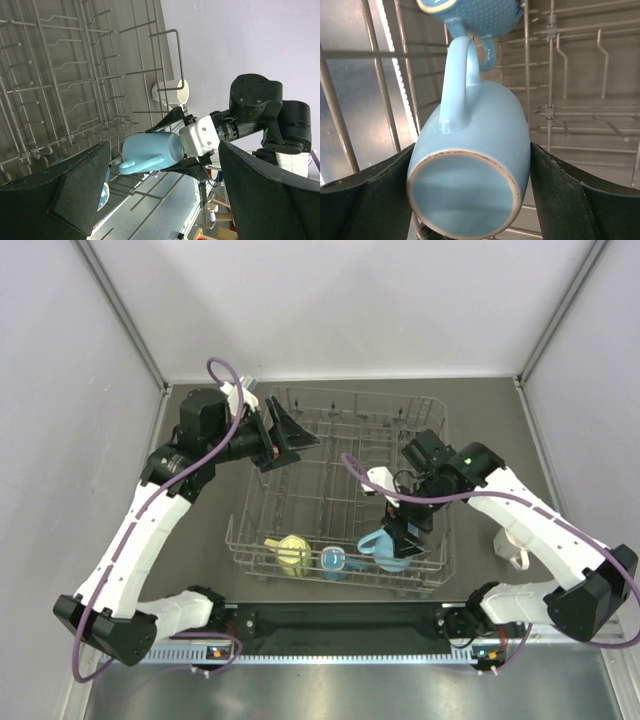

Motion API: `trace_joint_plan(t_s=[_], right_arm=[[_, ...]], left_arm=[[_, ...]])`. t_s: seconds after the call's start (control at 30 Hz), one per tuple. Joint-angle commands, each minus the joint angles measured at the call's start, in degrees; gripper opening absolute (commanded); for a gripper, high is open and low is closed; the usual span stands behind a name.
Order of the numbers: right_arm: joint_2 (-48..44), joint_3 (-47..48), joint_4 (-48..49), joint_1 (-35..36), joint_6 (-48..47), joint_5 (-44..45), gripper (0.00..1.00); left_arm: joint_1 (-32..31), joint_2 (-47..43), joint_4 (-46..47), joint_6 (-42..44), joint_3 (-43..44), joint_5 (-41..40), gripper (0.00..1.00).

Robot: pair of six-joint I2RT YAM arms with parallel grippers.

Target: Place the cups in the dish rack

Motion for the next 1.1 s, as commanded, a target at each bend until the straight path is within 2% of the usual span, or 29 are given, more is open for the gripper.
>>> trace_joint_plan(t_s=[0.0, 0.23, 0.53, 0.7, 0.9, 1.07], right_arm=[[-0.68, 2.73, -3.80, -0.20, -5.27, -2.50, 0.00], [0.55, -0.52, -5.21, -0.20, -6.50, -3.55, 0.00], [3.71, -2.02, -1.96, -0.38, -6.59, 1.55, 0.00], [4.33, -2.46, -2.22, -0.99, -7.73, -3.26, 0.00], [5.12, -4.48, -1.61, -1.08, -7.47, -4.86, 0.00], [5.12, -6.59, -0.38, -1.08, -6.16, -2.68, 0.00]], left_arm=[[0.88, -0.19, 2.44, 1.74, -0.98, 0.08, 0.94], [2.99, 1.31, 3.32, 2.00, -1.33, 3.15, 0.94], [6.94, 2.89, 2.79, 2.44, -0.63, 6.93, 0.94], [8.44, 3.24, 2.44, 2.62, -0.01, 8.16, 0.93], [9.67, 3.15, 1.83, 2.80, 0.08, 8.69, 0.93], [10.11, 3.07, 1.47, 2.97, -0.36, 8.86, 0.93]])
